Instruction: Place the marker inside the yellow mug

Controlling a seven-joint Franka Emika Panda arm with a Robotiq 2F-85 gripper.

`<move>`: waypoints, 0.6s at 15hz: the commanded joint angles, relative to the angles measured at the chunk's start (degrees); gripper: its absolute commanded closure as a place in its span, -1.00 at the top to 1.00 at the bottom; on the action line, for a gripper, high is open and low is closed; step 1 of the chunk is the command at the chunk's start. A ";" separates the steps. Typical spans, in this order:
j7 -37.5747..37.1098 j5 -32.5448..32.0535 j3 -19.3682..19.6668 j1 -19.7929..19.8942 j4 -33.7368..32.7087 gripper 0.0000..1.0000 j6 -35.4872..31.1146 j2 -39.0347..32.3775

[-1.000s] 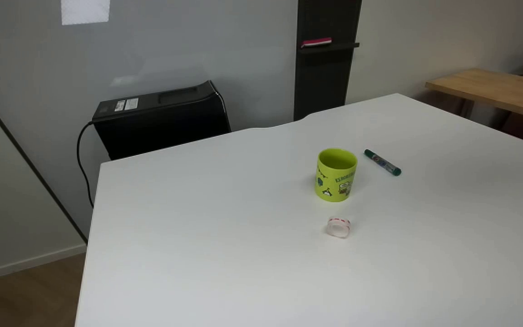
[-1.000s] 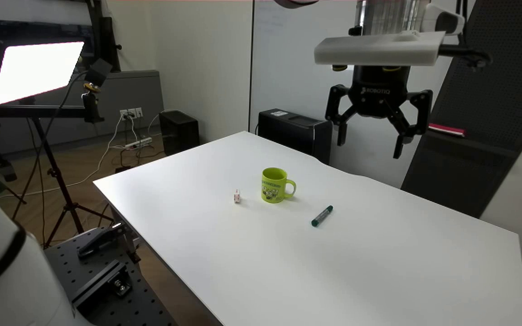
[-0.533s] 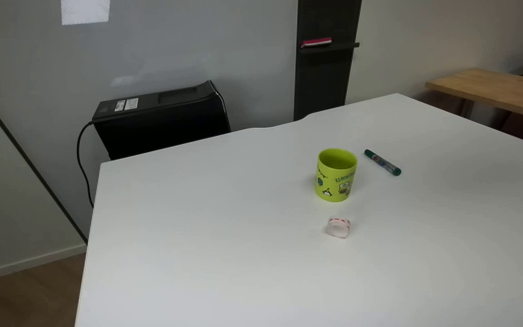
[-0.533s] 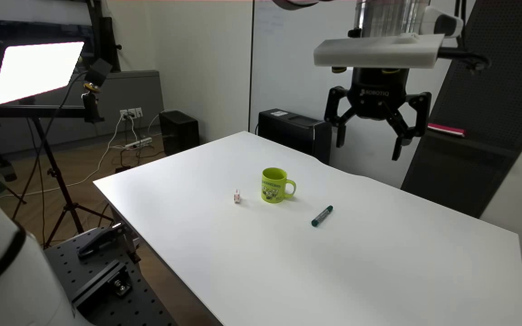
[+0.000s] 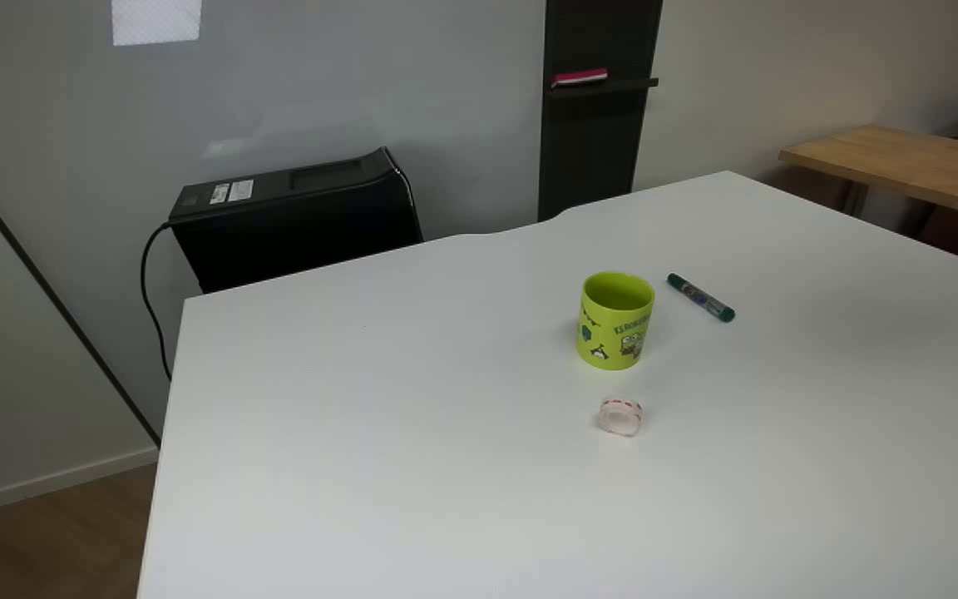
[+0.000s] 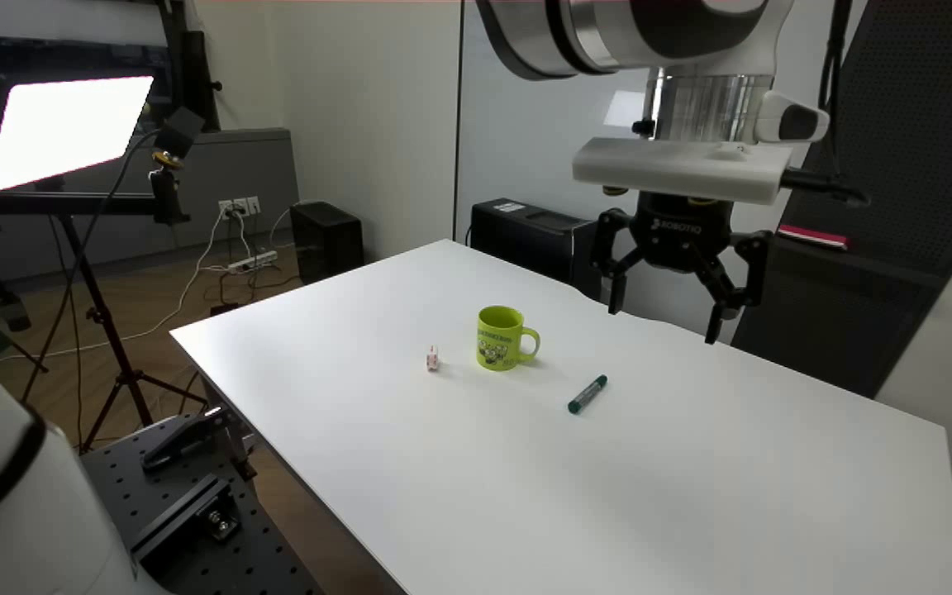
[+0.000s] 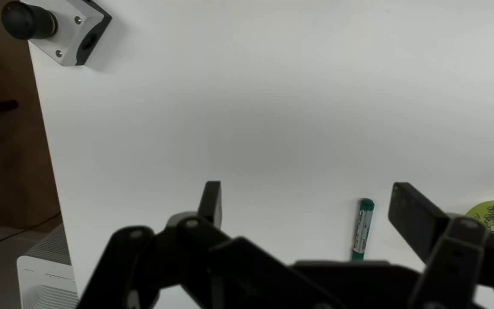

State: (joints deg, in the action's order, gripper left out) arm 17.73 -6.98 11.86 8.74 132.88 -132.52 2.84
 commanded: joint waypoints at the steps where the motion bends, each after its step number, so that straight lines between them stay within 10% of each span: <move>1: -2.30 1.14 -0.37 0.66 -1.60 1.00 -1.77 -4.02; 9: -3.96 4.59 -1.43 1.02 -5.86 1.00 -4.79 -13.13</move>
State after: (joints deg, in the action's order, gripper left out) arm 14.92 -4.07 11.41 8.97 130.56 -137.32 -6.85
